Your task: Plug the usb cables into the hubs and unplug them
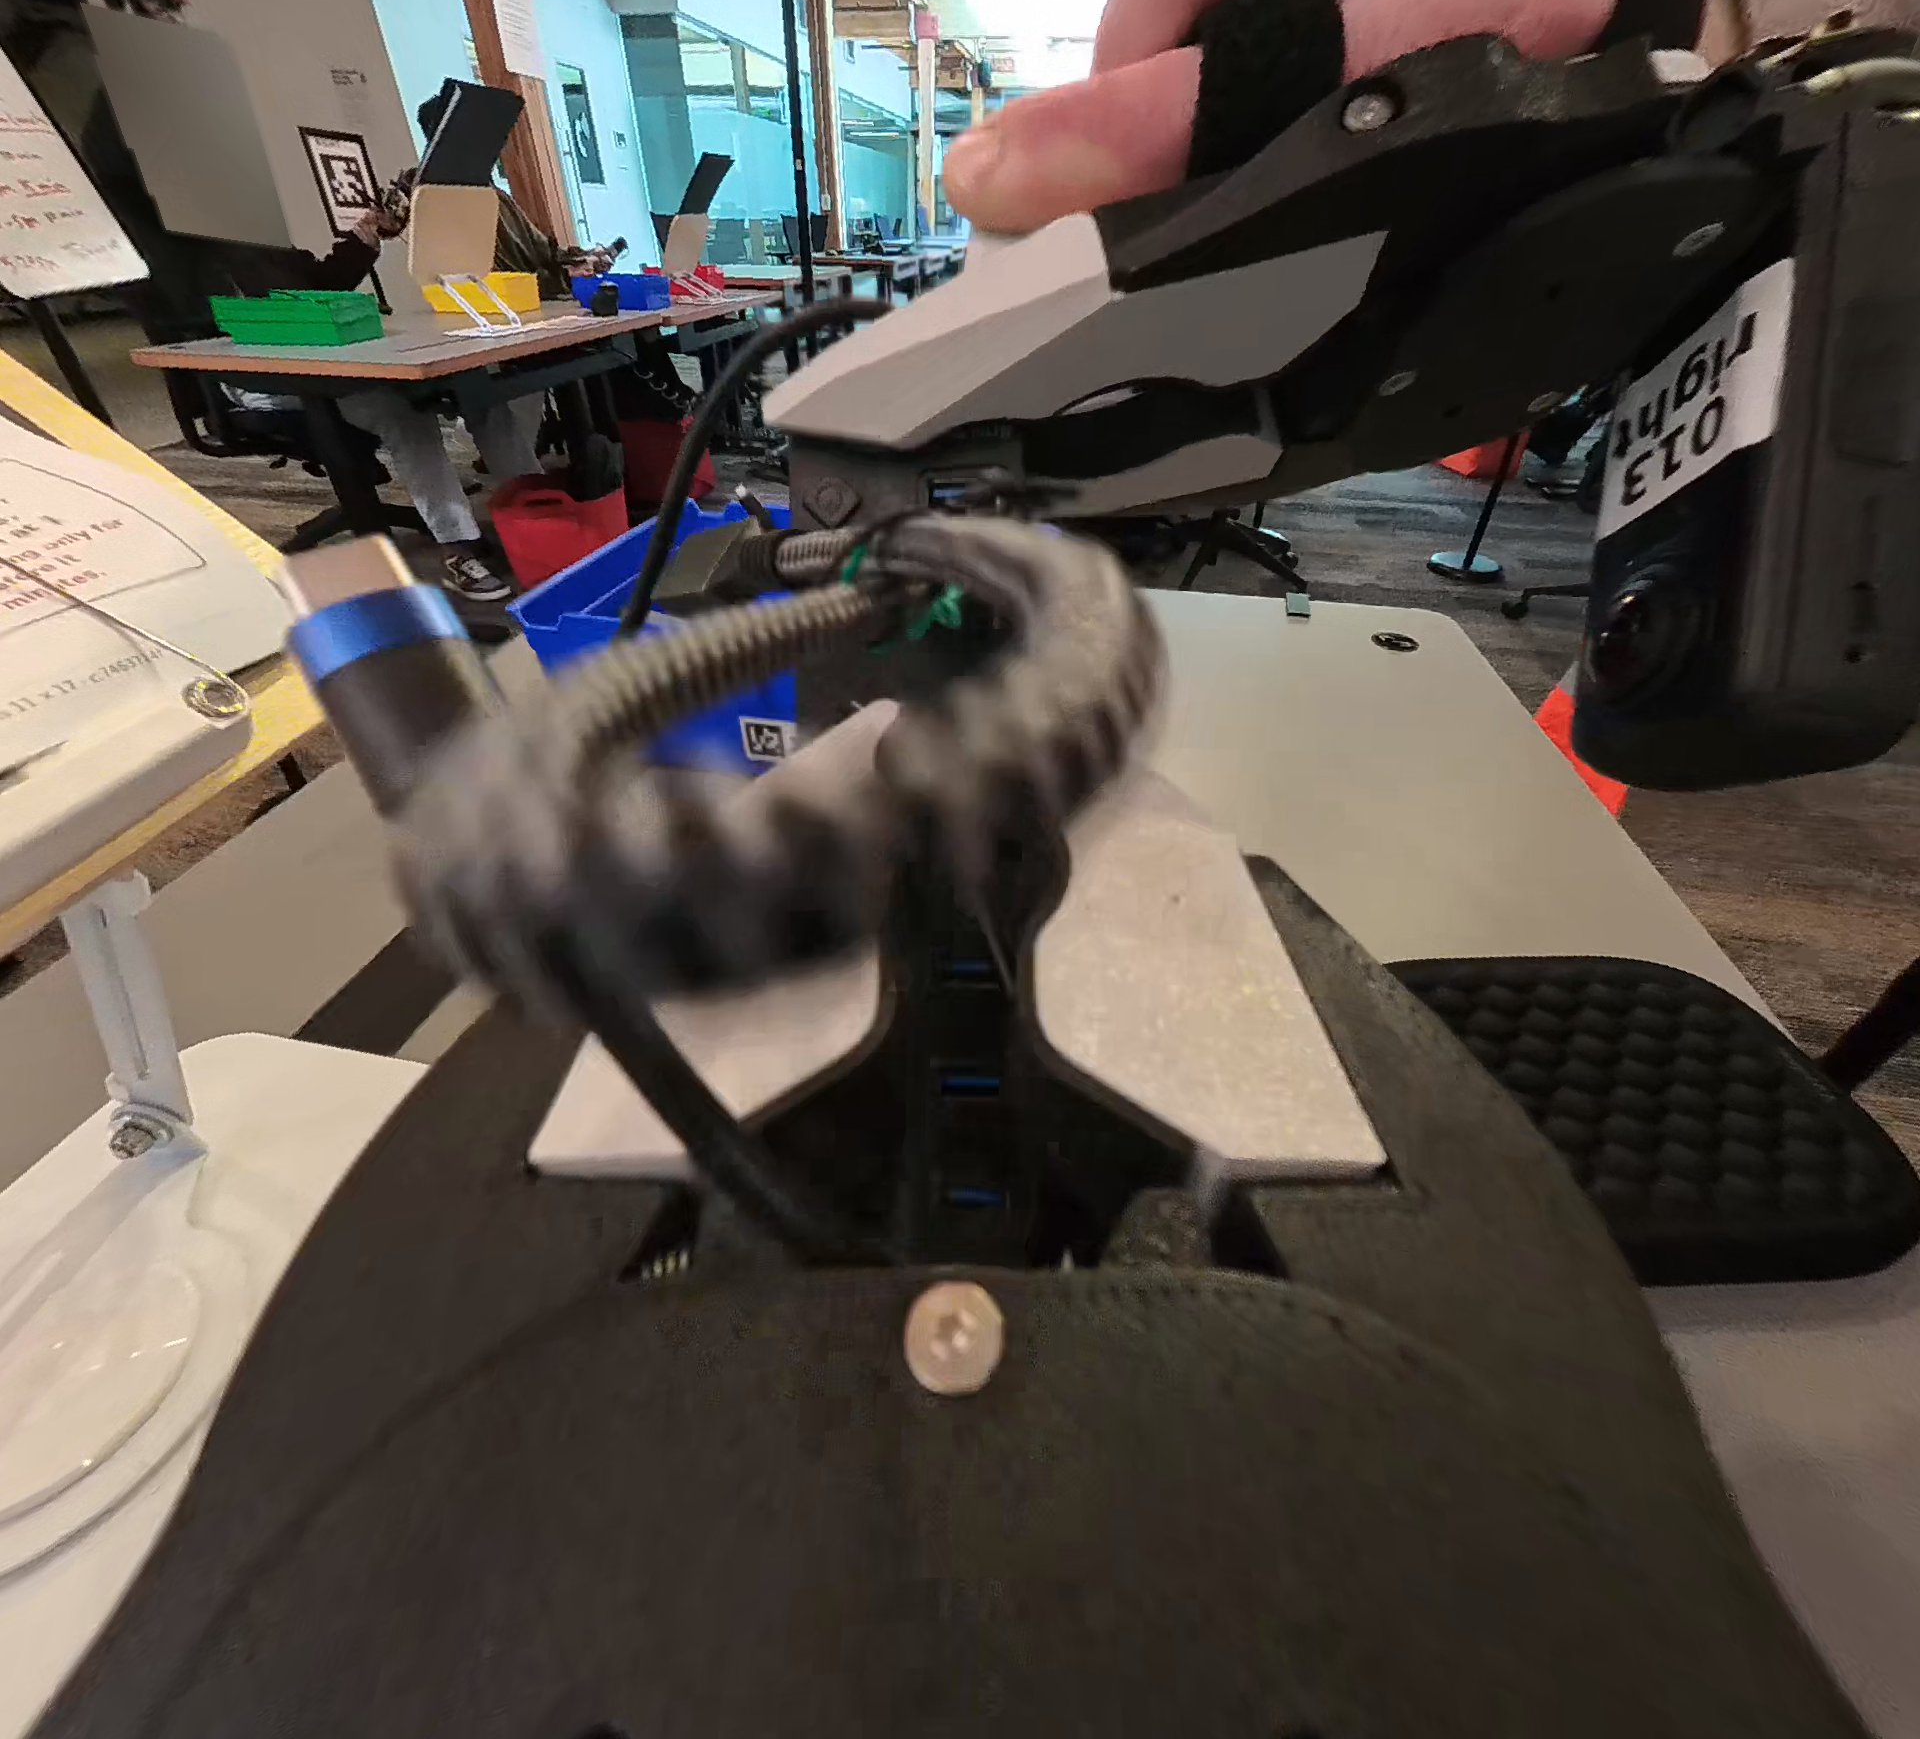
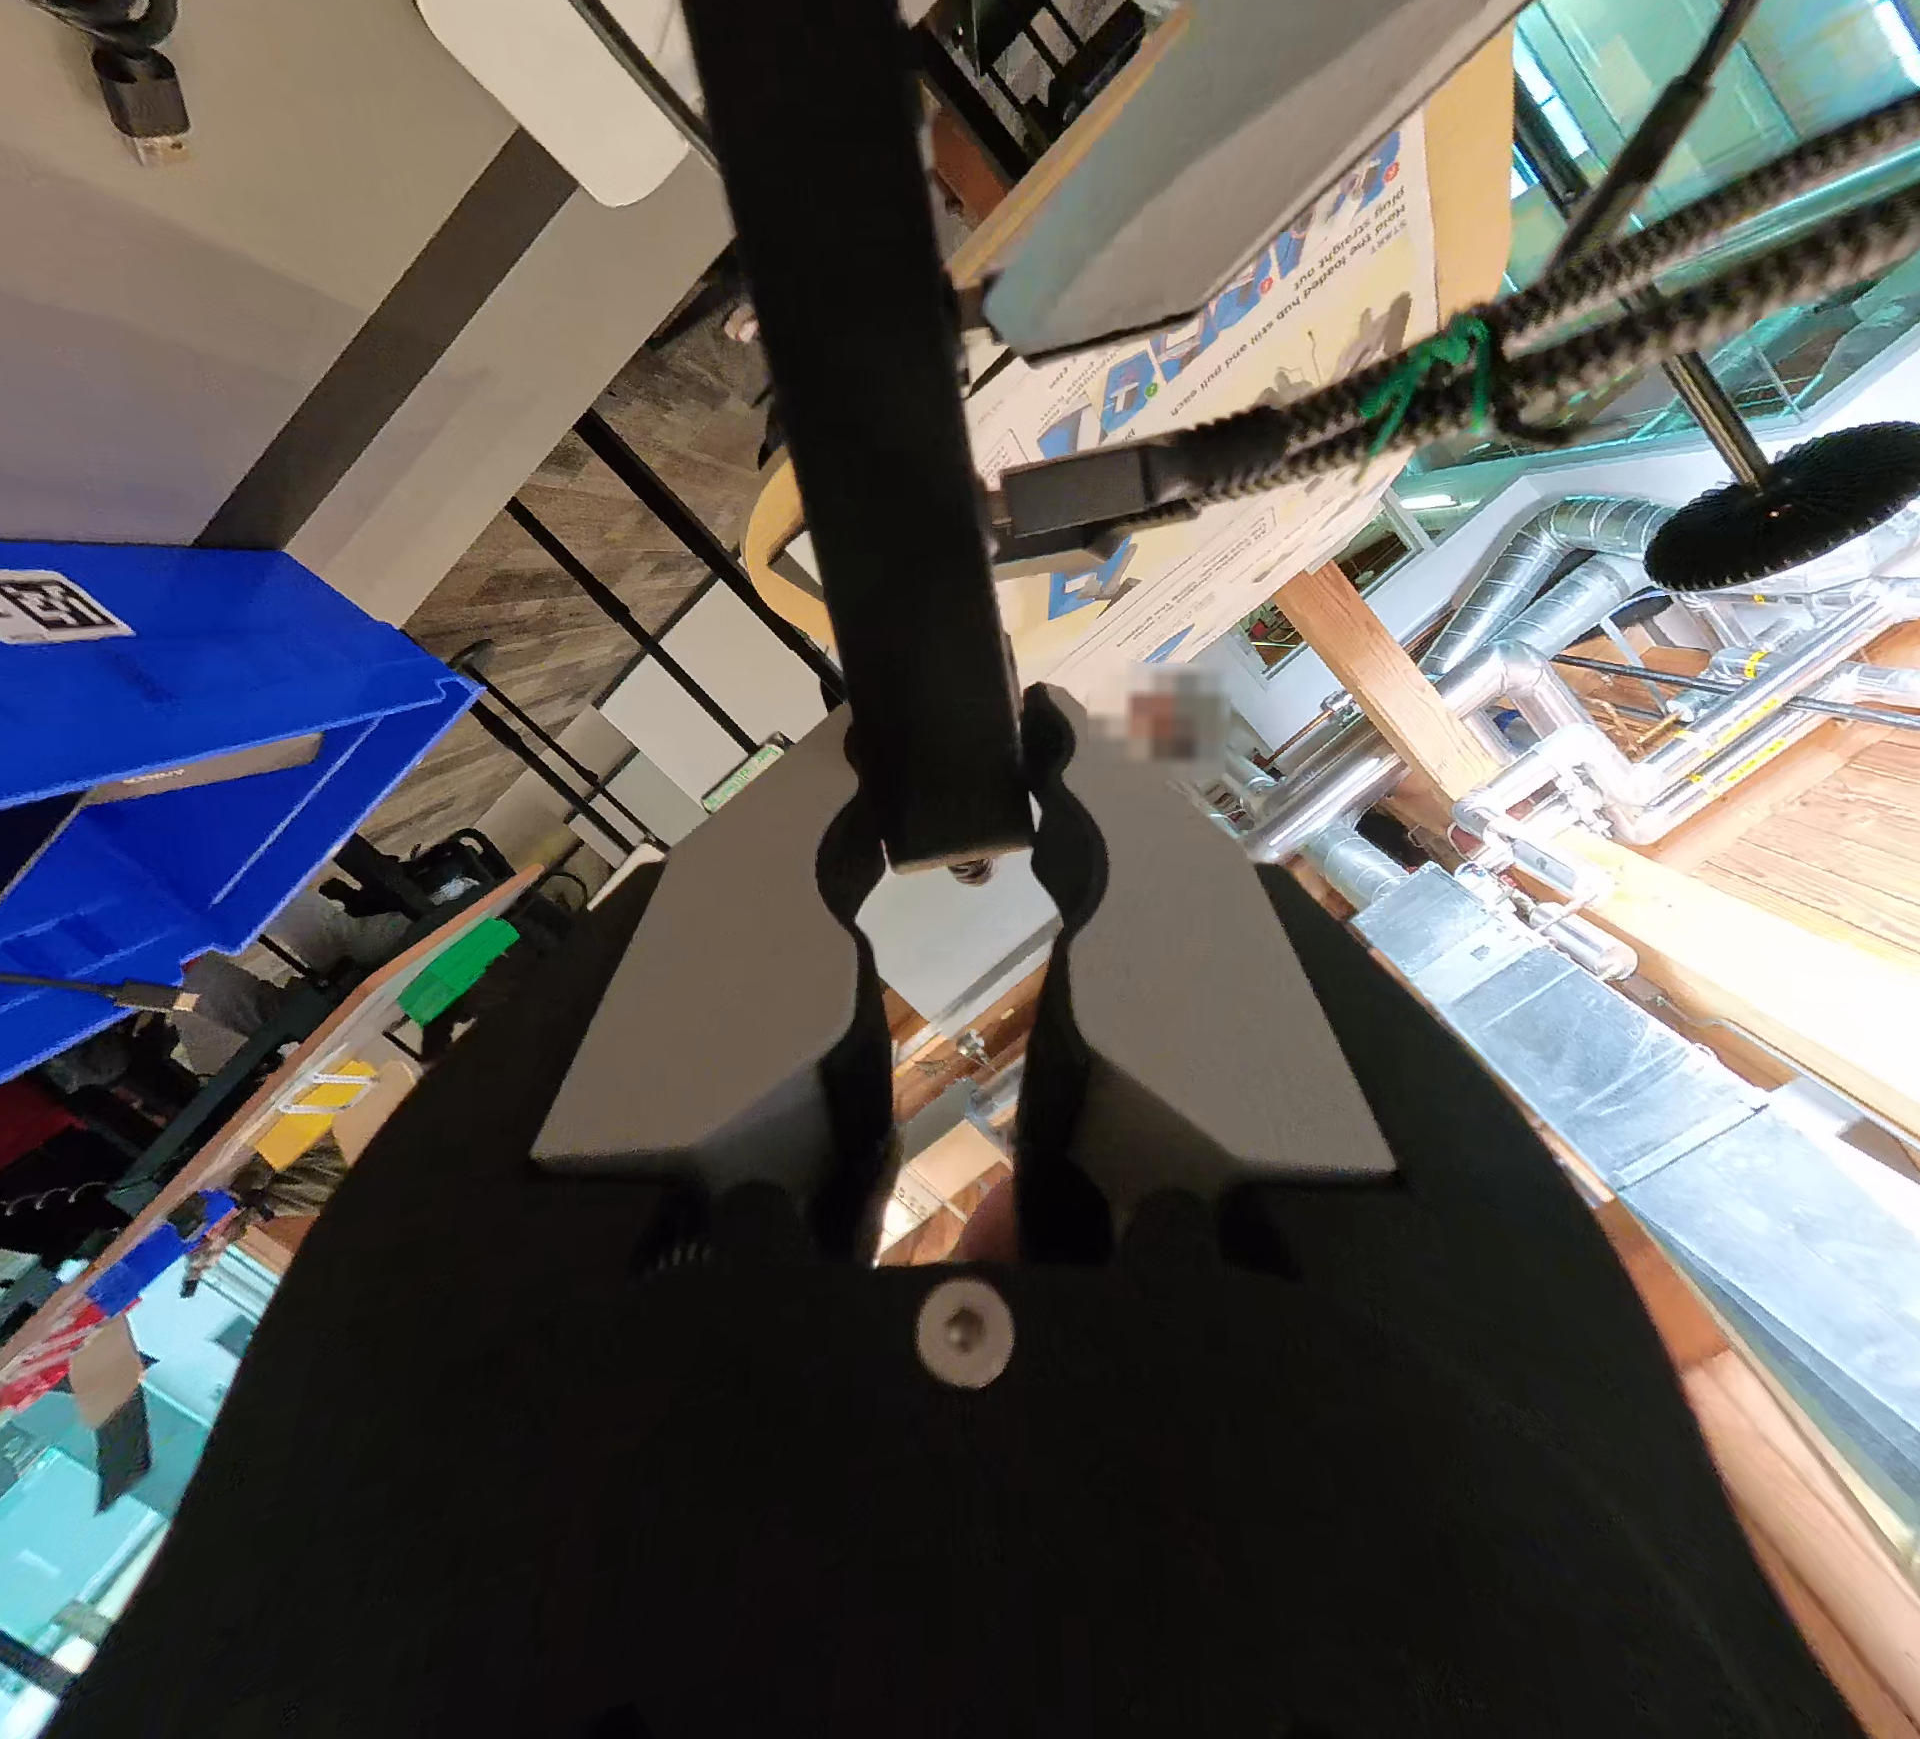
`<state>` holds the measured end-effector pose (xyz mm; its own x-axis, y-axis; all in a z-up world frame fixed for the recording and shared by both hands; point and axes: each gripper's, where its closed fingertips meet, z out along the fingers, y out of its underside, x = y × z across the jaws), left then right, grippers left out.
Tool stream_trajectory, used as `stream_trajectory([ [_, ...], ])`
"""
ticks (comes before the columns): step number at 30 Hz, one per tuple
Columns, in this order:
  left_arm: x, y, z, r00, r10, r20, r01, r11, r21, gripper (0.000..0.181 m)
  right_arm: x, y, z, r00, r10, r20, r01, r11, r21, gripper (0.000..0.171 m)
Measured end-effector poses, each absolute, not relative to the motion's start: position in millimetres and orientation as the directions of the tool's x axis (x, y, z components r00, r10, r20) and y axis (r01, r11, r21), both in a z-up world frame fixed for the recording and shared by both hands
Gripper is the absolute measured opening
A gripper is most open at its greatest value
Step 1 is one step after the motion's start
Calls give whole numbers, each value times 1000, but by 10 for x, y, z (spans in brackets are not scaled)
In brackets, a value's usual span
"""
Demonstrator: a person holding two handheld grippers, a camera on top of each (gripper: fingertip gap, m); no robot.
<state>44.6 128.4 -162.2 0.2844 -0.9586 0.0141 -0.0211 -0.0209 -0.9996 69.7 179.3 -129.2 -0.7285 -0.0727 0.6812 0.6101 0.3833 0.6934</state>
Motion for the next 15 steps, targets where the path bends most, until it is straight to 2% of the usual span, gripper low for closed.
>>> stream_trajectory([
  [1,424,1279,-1594,281,-960,0,-22,-7,-1000,17,692,1790,-1301,-717,-66,693,621,391,679,23],
  [4,321,1292,-1520,278,-960,-10,-19,5,-1000,21,664,1781,-1261,-678,-58,733,661,389,642,22],
  [9,169,1331,-1502,288,-957,-40,-73,20,-997,42,757,1838,-1180,-643,-43,764,706,353,614,22],
  [13,77,1405,-1608,334,-934,-130,-200,64,-978,58,889,1851,-1149,-625,-36,780,730,325,601,22],
  [15,89,1406,-1725,321,-938,-131,-260,45,-965,72,938,1840,-1157,-611,-32,791,744,317,588,22],
])
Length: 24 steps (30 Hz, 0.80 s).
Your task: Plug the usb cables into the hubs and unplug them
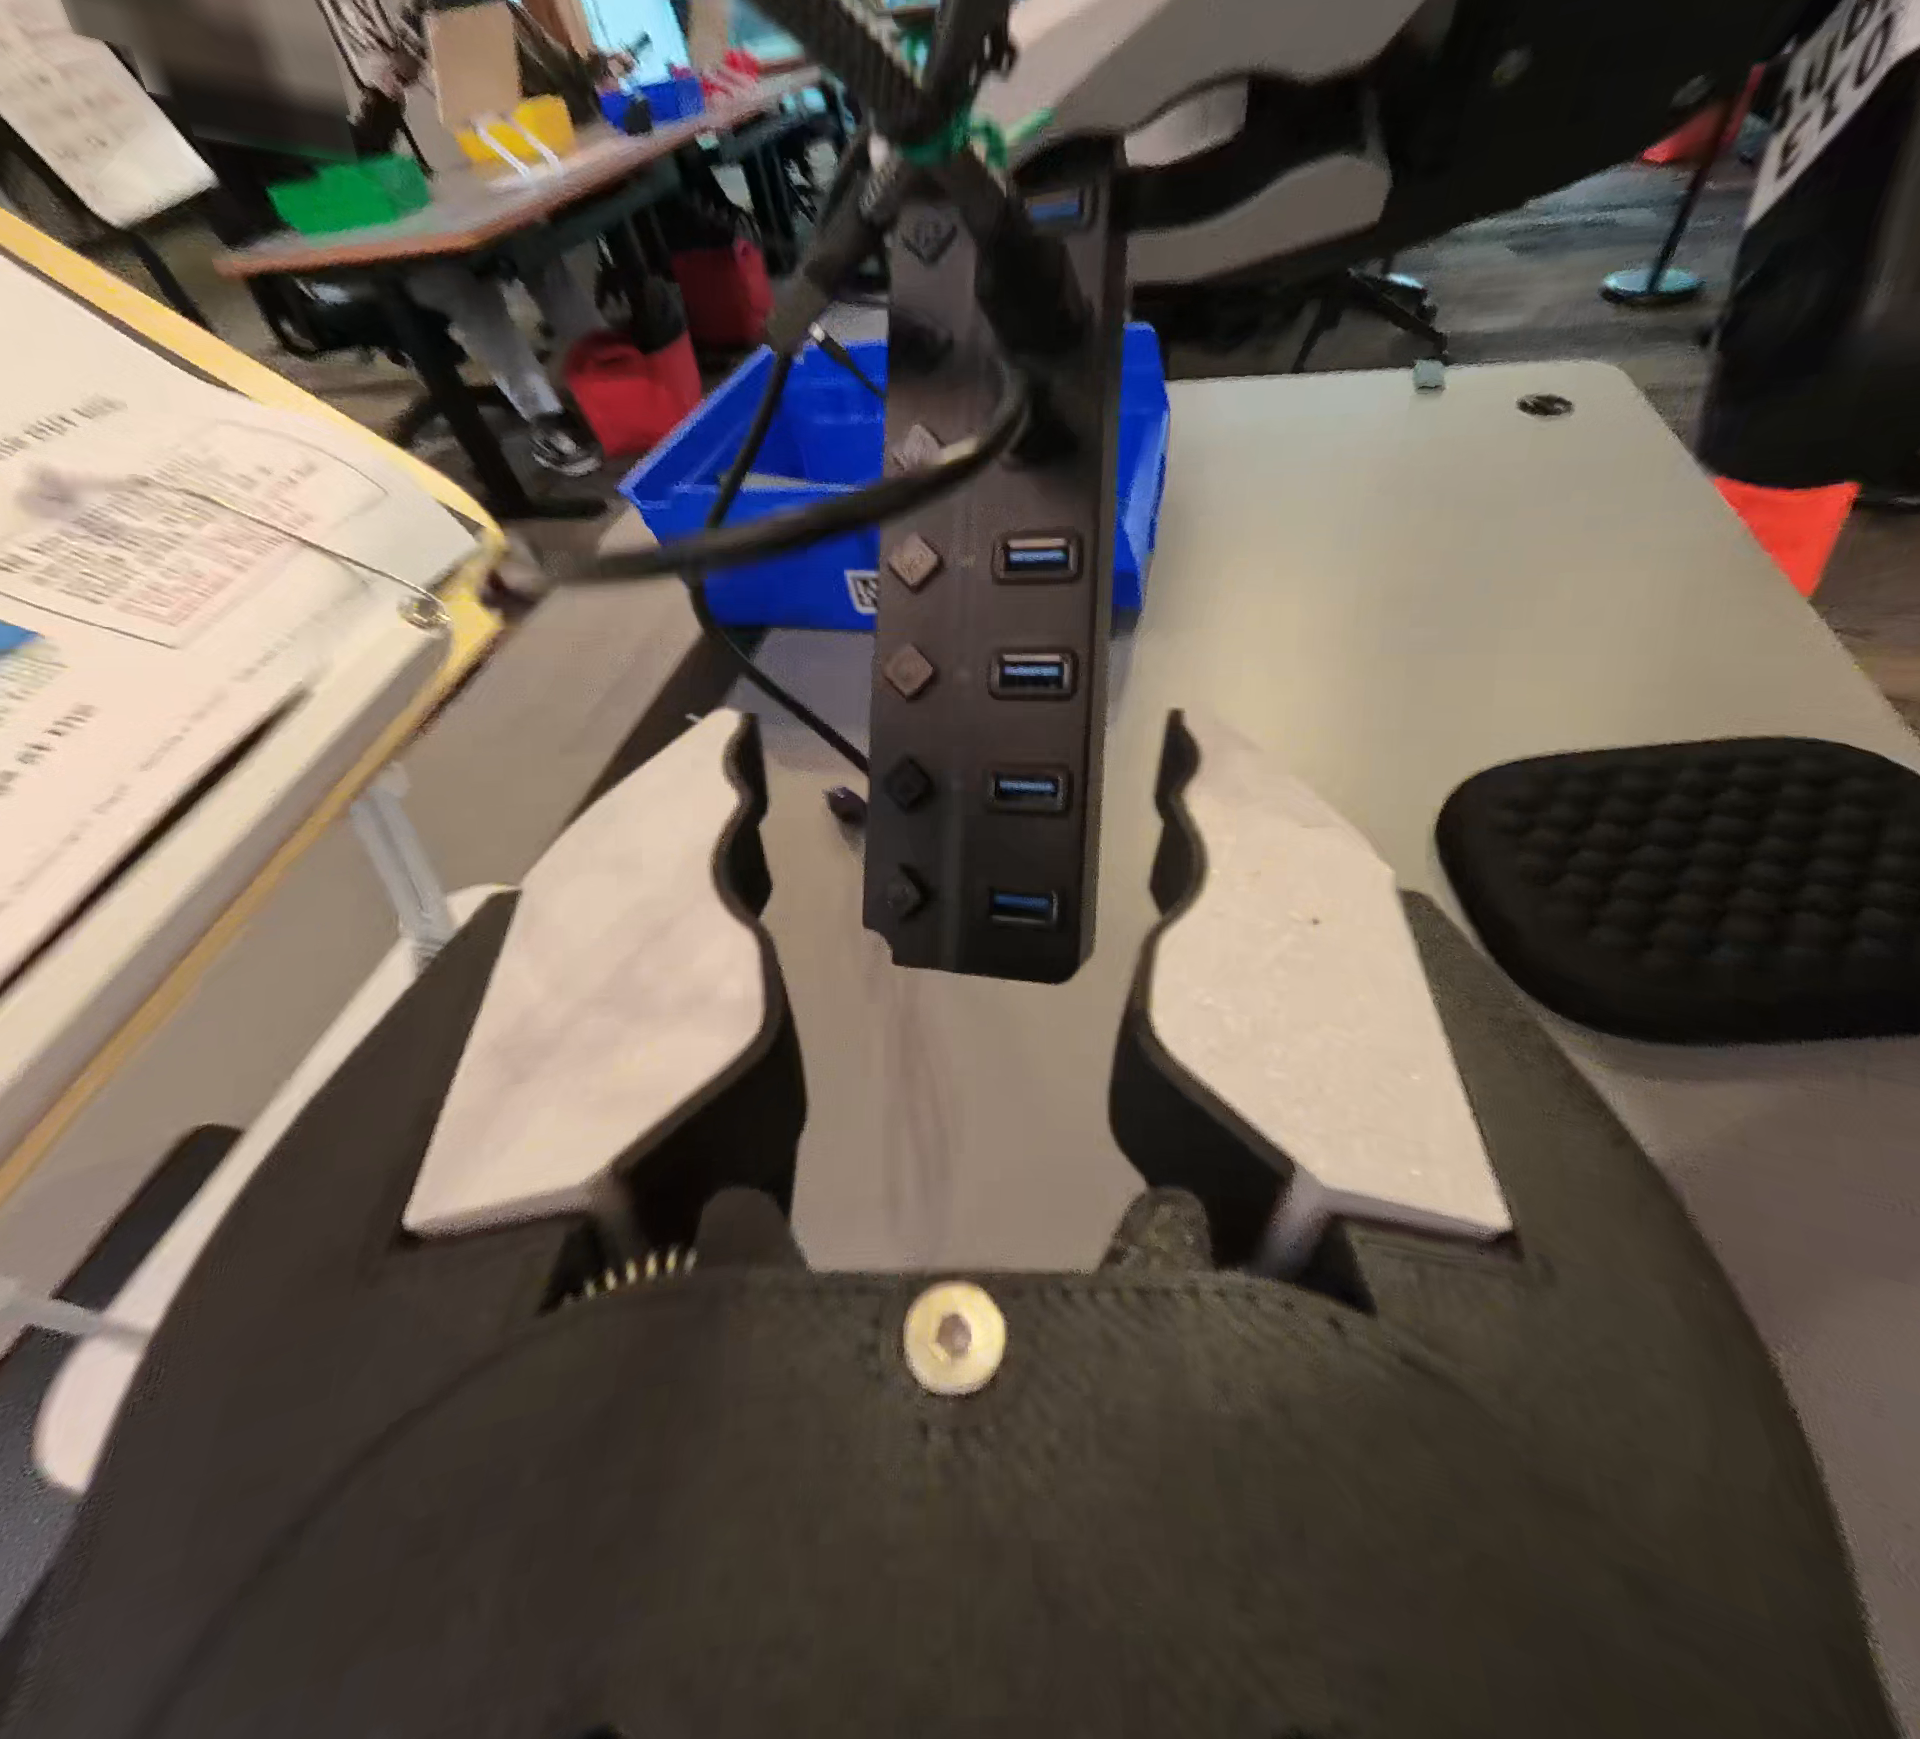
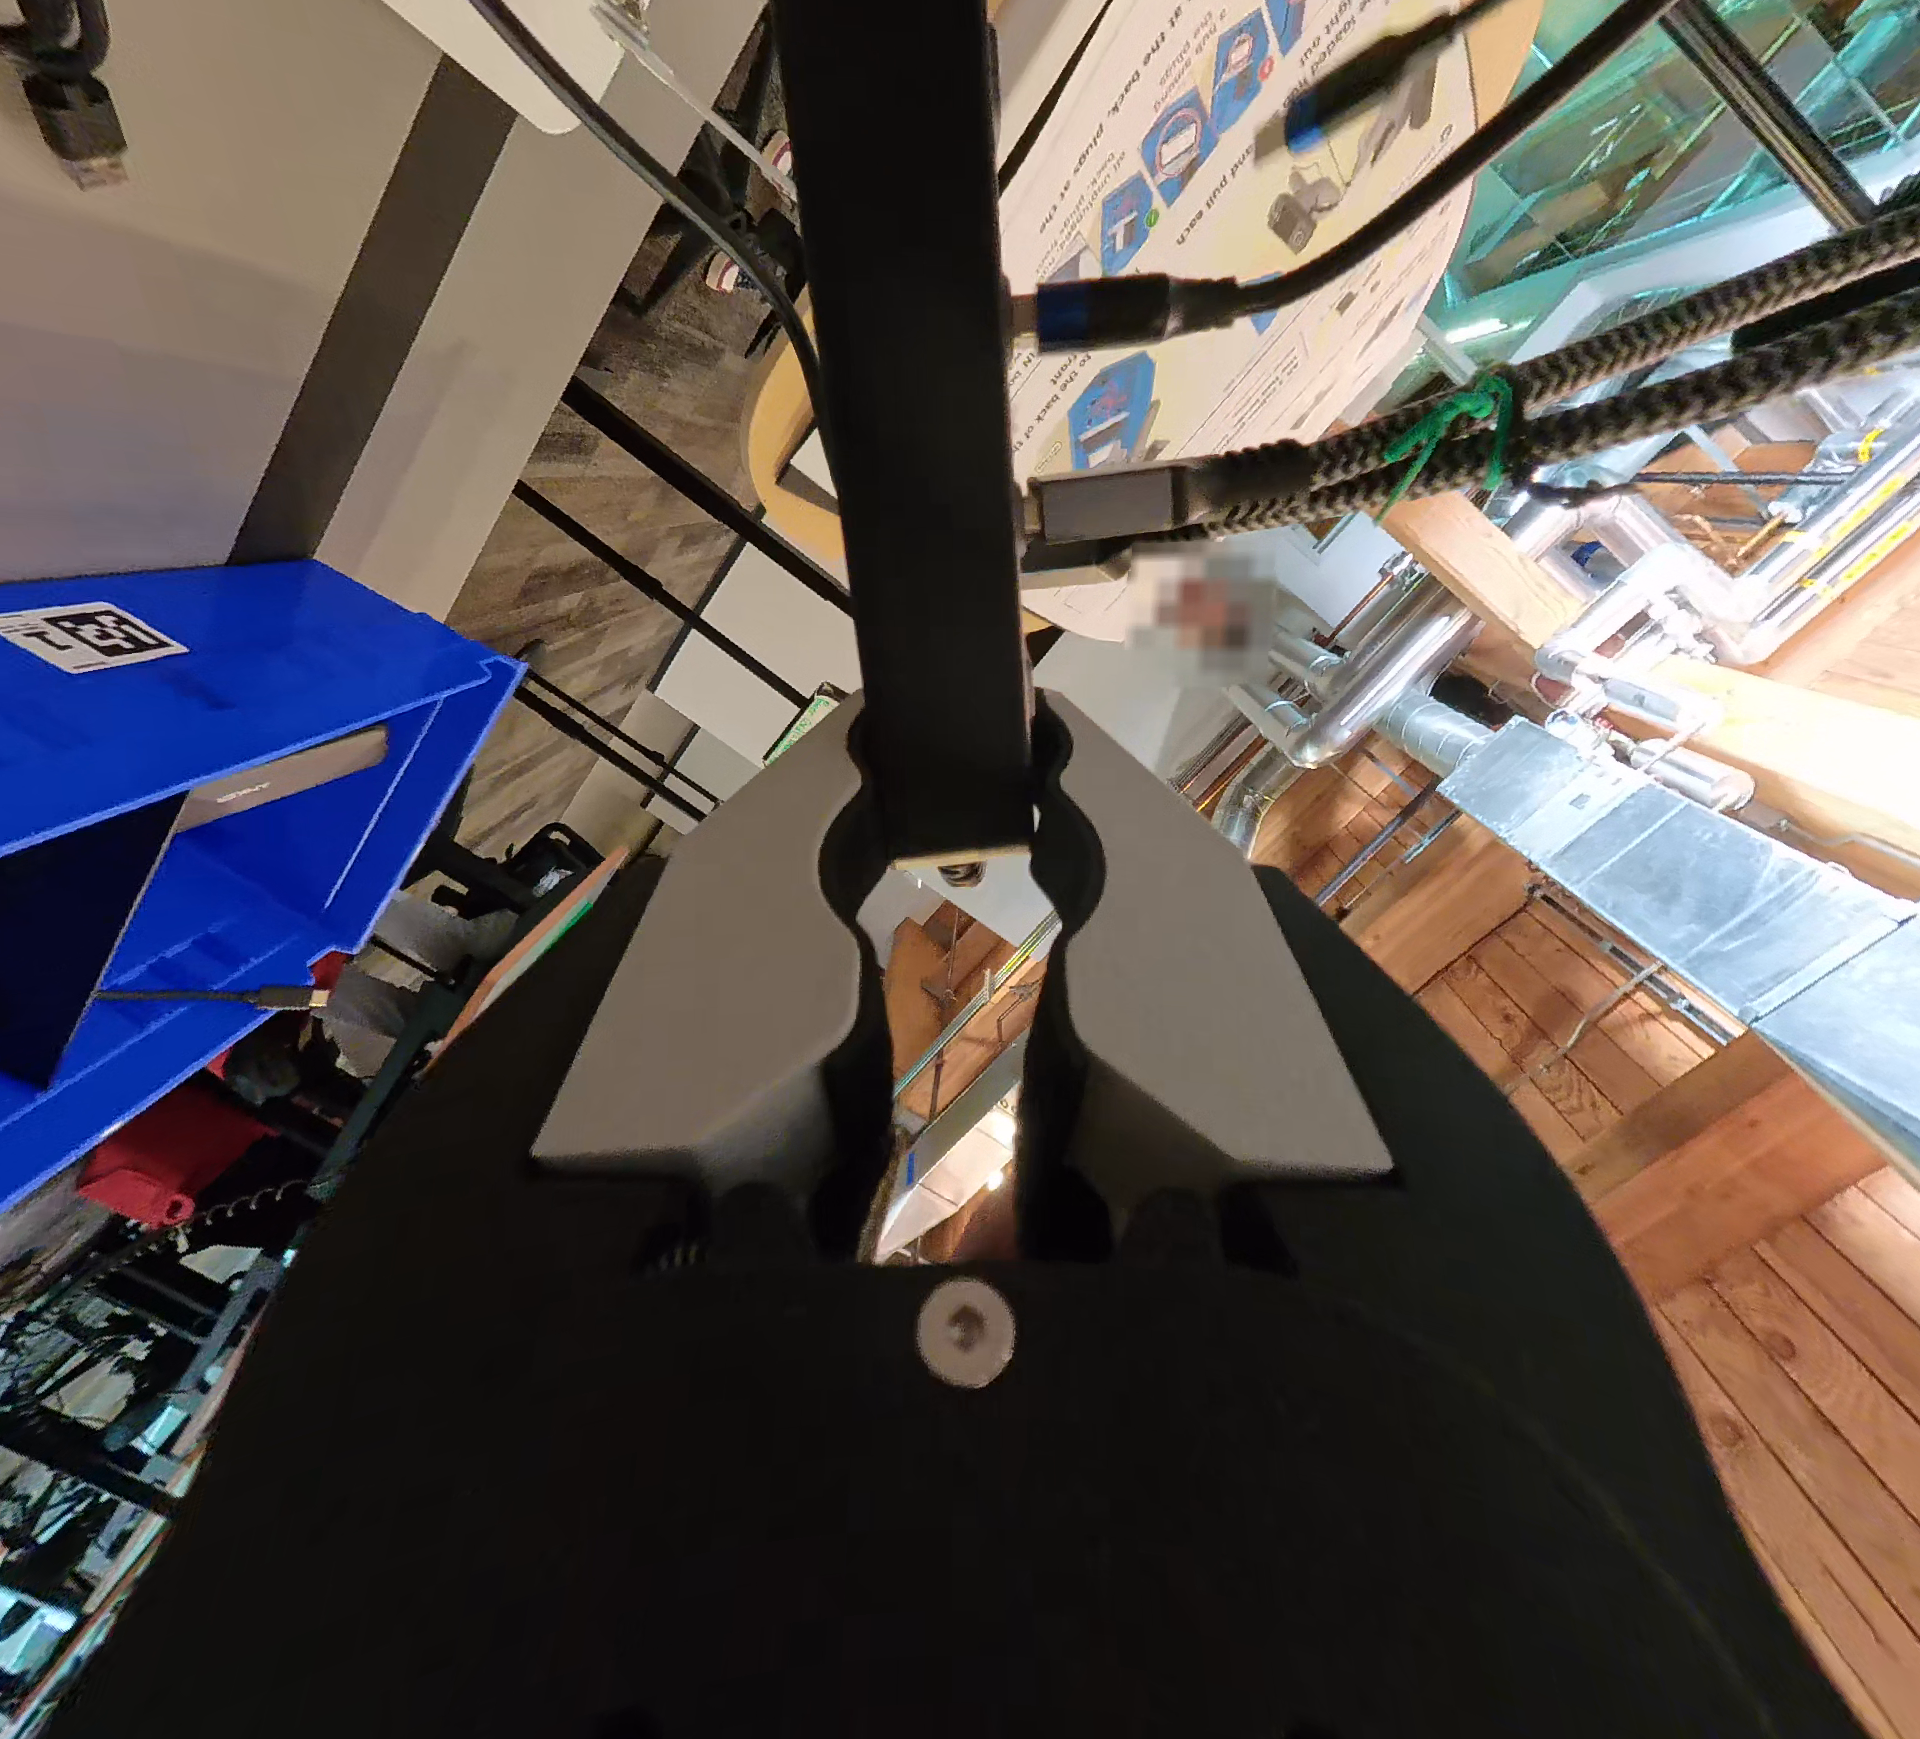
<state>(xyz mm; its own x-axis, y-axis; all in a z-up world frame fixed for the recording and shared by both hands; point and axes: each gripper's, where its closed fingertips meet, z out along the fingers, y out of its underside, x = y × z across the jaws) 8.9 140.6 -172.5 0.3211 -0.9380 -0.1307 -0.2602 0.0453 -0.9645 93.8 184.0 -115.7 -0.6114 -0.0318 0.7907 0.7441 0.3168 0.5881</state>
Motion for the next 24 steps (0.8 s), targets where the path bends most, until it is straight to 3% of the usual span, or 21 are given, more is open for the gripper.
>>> stream_trajectory([
  [4,214,1382,-1987,278,-957,-83,-321,-11,-947,86,960,1788,-1218,-585,-37,810,760,325,563,22],
  [14,505,1284,-2272,214,-966,-144,-361,59,-931,61,922,1675,-1337,-601,-92,794,723,363,588,23],
  [24,656,1245,-2101,204,-979,32,-89,-51,-995,60,897,1755,-1130,-603,-136,786,722,326,610,31],
])
